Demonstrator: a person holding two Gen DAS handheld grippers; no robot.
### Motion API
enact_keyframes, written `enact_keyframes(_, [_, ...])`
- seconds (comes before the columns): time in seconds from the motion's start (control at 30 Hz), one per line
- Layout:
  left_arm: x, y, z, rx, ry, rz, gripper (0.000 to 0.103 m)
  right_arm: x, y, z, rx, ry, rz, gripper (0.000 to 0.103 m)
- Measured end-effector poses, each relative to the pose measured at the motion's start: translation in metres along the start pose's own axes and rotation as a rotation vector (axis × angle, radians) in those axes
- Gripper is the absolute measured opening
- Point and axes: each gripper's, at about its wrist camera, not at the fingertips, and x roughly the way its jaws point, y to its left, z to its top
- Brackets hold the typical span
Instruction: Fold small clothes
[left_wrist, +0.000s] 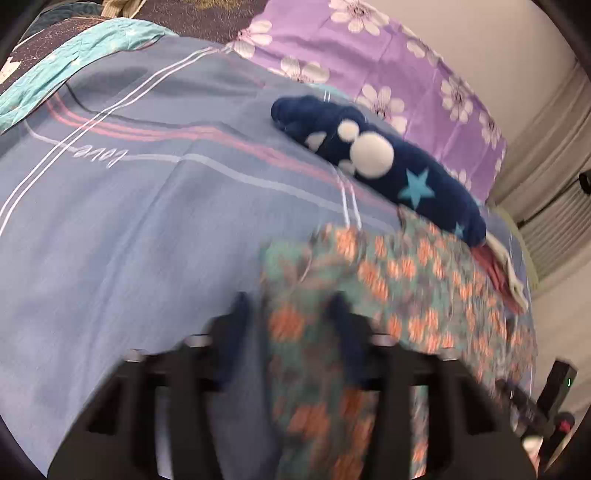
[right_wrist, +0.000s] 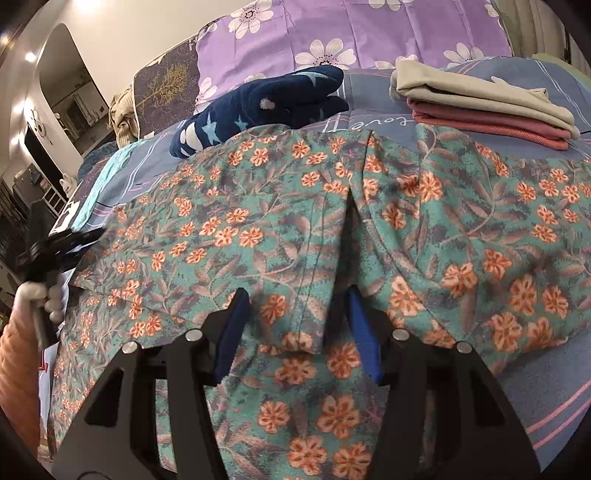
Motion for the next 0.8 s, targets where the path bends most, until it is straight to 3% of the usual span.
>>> enact_keyframes(0.07, [-0.005, -0.005, 0.004, -0.024, -0.023, -0.02, 0.003, 0.0, -0.001, 0.0, 0.004, -0.003, 0.005, 0.055])
enact_keyframes(0.13, [-0.033, -0.019, 0.005, 0.037, -0.153, 0.0, 0.003, -0.001, -0.001, -0.001, 0.004, -0.006, 0.007, 0.055])
enact_keyframes(0.17, [-0.053, -0.03, 0.002, 0.102, -0.239, 0.027, 0.003, 0.0, -0.001, -0.001, 0.004, -0.006, 0.007, 0.055])
enact_keyframes(0.23, [-0.062, -0.041, 0.0, 0.2, -0.286, 0.12, 0.003, 0.0, -0.002, -0.001, 0.001, -0.006, 0.012, 0.057])
enact_keyframes(0.3, [-0.047, -0.038, -0.003, 0.263, -0.229, 0.209, 0.003, -0.001, -0.002, -0.002, -0.002, -0.006, 0.017, 0.059])
enact_keyframes(0.4, [-0.029, -0.026, -0.008, 0.29, -0.141, 0.252, 0.006, -0.001, 0.0, -0.003, -0.008, -0.008, 0.009, 0.06])
enact_keyframes(0.47, [-0.034, -0.02, -0.012, 0.271, -0.132, 0.279, 0.015, -0.002, 0.002, -0.002, -0.012, -0.007, 0.002, 0.059])
enact_keyframes(0.53, [-0.048, -0.02, -0.015, 0.245, -0.156, 0.24, 0.029, -0.001, 0.004, -0.002, -0.017, -0.006, -0.006, 0.059])
enact_keyframes(0.67, [-0.081, -0.034, -0.044, 0.295, -0.177, 0.149, 0.039, -0.005, 0.008, 0.002, -0.024, 0.001, -0.028, 0.057])
enact_keyframes(0.73, [-0.081, -0.041, -0.069, 0.349, -0.122, 0.135, 0.048, -0.006, 0.003, 0.01, 0.026, 0.014, 0.023, 0.058])
enact_keyframes(0.8, [-0.071, -0.044, -0.089, 0.398, -0.066, 0.175, 0.051, -0.003, -0.004, 0.021, 0.082, 0.029, 0.064, 0.058])
